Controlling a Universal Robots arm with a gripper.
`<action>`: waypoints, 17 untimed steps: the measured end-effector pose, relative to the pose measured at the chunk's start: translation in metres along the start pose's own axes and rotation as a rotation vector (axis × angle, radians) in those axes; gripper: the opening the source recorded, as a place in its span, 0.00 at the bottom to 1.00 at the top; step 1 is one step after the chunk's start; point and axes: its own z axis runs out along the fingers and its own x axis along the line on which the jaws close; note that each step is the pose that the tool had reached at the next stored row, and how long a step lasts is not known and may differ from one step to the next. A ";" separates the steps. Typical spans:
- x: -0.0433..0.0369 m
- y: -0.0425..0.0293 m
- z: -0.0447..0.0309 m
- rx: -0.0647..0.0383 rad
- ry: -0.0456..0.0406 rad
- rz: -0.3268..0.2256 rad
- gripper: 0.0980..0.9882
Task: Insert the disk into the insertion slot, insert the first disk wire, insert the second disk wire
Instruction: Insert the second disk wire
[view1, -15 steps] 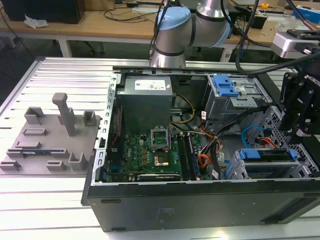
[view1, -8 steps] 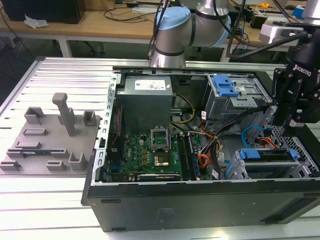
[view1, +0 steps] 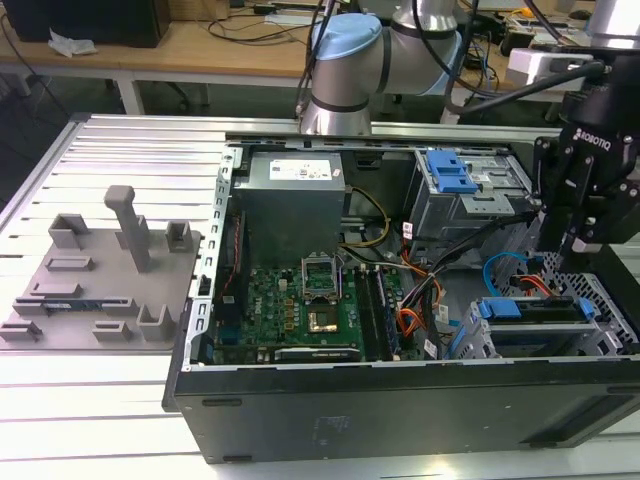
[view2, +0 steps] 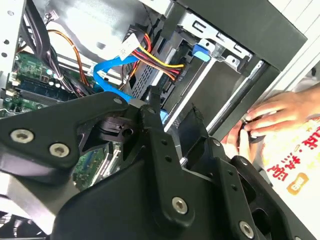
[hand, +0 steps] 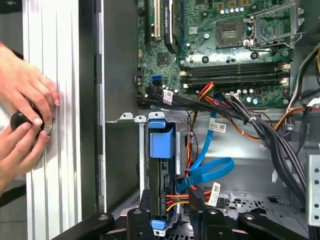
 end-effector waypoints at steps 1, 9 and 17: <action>-0.0003 0.0017 0.0004 0.001 0.0013 -0.002 0.37; -0.0017 0.0098 0.0050 0.001 0.0171 -0.005 0.37; -0.0038 0.0099 0.0070 0.006 0.0456 -0.023 0.37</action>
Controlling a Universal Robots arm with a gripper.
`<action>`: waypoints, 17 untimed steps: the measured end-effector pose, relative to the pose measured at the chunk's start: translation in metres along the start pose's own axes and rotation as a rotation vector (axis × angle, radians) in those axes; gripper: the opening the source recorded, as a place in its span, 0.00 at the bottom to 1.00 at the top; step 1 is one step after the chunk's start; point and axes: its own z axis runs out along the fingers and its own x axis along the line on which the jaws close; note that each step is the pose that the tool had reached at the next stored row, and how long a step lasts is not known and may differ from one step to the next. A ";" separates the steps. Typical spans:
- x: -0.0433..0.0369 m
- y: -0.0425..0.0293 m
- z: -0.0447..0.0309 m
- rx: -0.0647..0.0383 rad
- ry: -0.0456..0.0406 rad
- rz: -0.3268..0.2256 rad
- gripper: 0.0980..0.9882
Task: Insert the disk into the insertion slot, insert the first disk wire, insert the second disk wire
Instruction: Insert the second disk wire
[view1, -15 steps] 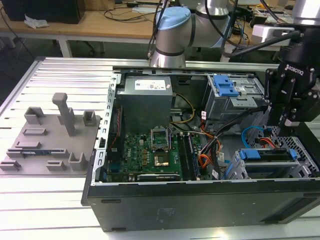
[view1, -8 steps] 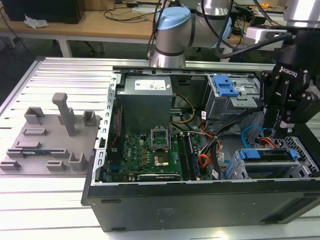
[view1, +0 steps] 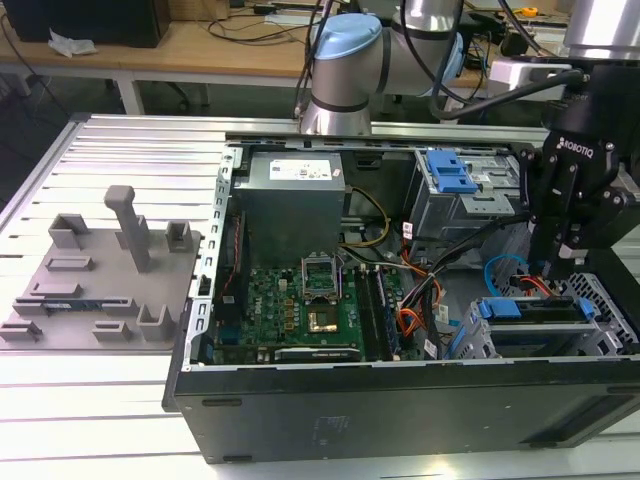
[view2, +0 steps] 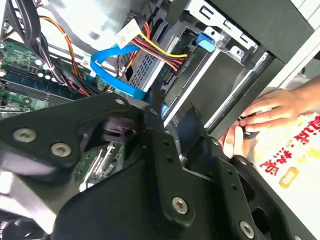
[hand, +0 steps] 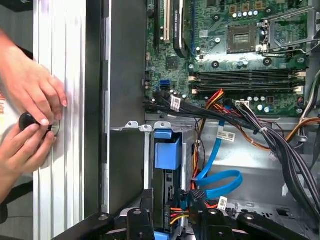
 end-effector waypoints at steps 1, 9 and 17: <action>-0.0008 0.0000 0.0001 0.002 0.0044 -0.005 0.35; -0.0101 0.0019 0.0021 0.004 0.0087 -0.013 0.19; -0.0150 0.0027 0.0045 0.006 0.0177 -0.018 0.19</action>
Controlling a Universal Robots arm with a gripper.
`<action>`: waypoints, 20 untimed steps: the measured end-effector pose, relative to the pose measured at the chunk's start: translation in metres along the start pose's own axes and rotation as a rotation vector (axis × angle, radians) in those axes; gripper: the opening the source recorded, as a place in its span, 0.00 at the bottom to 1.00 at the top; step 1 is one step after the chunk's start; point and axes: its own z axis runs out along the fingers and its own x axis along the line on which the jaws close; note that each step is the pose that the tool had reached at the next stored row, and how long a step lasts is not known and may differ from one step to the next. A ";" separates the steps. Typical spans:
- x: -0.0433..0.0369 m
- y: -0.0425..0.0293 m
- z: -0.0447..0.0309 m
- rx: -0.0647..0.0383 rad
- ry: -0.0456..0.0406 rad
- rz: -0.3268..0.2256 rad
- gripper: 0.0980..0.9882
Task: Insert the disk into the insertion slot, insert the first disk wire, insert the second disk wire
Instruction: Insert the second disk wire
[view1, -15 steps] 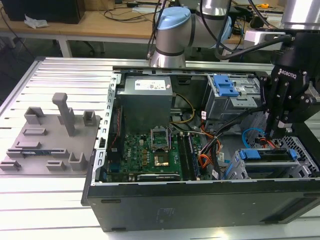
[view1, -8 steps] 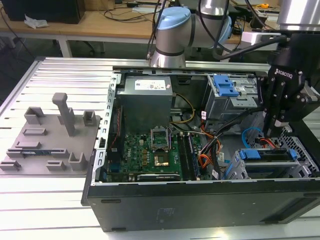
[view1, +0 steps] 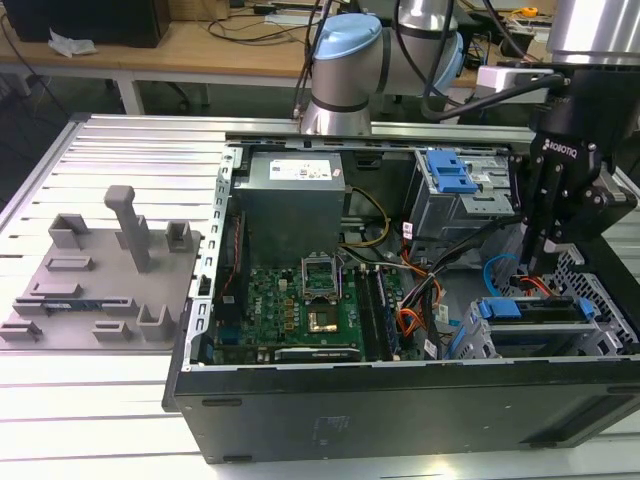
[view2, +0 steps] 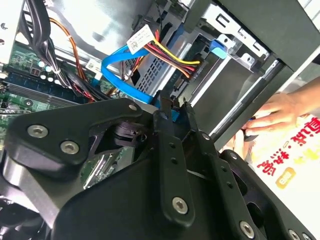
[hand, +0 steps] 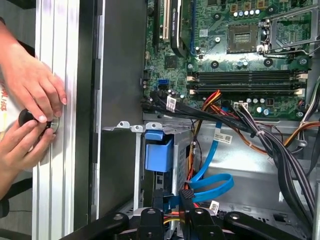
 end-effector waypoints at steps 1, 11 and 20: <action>-0.0001 0.0004 0.0002 0.000 0.0008 -0.001 0.19; -0.0004 0.0015 0.0007 0.007 0.0037 -0.003 0.07; 0.0019 0.0017 0.0016 0.017 -0.0183 0.001 0.07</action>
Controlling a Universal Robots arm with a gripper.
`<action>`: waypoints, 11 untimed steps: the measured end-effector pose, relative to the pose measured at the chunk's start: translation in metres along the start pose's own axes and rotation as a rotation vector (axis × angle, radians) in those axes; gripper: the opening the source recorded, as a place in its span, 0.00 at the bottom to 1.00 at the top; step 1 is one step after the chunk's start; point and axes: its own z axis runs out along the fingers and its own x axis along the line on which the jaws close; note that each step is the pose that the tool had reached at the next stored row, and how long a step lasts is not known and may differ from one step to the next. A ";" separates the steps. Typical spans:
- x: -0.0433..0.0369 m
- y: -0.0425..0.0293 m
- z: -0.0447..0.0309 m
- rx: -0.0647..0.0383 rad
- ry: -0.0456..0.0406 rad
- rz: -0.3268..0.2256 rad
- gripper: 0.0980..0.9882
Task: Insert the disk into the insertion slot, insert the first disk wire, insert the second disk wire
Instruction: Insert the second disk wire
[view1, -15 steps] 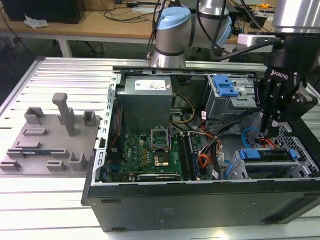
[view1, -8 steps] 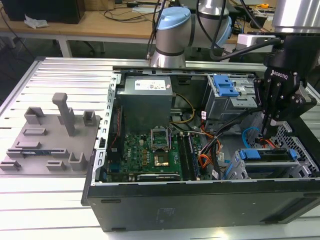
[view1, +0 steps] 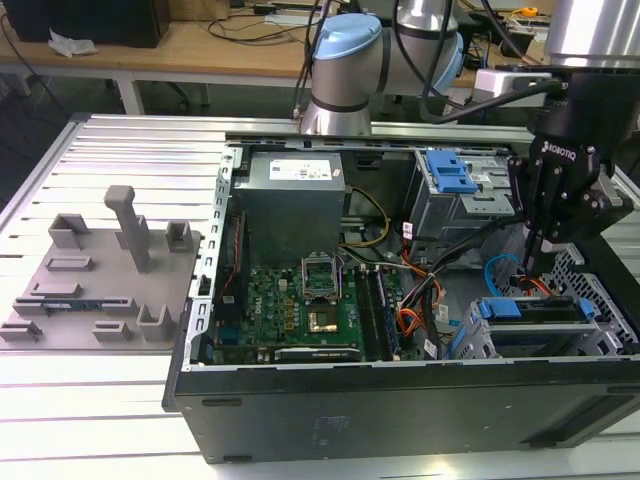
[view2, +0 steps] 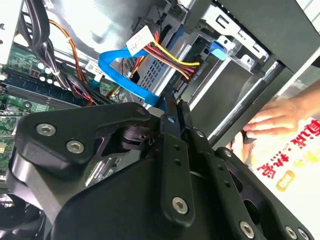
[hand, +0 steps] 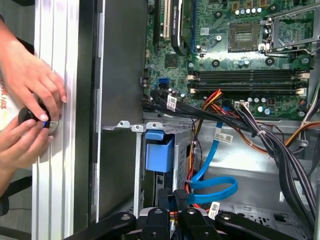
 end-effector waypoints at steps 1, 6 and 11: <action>0.0003 0.0000 0.0001 0.003 -0.0103 0.001 0.07; 0.0078 0.0004 0.0028 0.017 -0.0827 0.008 0.07; 0.0149 -0.0079 0.0055 0.007 -0.0851 0.005 0.07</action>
